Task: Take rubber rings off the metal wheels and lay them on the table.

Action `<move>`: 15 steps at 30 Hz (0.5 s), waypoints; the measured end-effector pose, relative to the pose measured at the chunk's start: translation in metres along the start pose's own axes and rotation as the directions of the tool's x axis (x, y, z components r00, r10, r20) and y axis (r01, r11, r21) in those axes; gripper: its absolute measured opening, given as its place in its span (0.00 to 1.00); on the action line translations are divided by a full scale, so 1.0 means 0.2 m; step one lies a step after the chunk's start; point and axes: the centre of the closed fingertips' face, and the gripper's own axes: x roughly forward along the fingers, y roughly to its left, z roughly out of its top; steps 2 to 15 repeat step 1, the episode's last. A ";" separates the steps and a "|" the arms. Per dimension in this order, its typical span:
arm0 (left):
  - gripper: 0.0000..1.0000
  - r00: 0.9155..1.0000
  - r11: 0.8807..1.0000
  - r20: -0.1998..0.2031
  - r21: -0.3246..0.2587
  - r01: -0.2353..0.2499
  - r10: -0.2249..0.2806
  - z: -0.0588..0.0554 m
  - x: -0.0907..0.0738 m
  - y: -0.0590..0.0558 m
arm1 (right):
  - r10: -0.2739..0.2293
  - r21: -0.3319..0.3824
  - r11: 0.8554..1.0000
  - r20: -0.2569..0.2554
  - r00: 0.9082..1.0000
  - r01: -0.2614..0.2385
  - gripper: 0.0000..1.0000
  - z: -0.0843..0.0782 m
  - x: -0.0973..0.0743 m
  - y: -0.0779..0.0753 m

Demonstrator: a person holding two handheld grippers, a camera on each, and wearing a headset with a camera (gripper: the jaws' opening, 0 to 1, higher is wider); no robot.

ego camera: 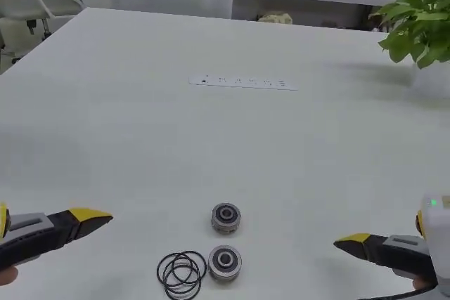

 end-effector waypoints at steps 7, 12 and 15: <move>0.83 1.000 1.000 -0.001 0.000 -0.002 0.002 0.00 0.00 0.00 | -0.003 0.000 1.000 0.001 1.000 0.003 0.82 0.00 0.00 0.00; 0.83 1.000 1.000 -0.001 0.000 -0.002 0.002 0.00 0.00 0.00 | -0.003 0.000 1.000 0.001 1.000 0.003 0.82 0.00 0.00 0.00; 0.83 1.000 1.000 -0.001 0.000 -0.002 0.002 0.00 0.00 0.00 | -0.003 0.000 1.000 0.001 1.000 0.003 0.82 0.00 0.00 0.00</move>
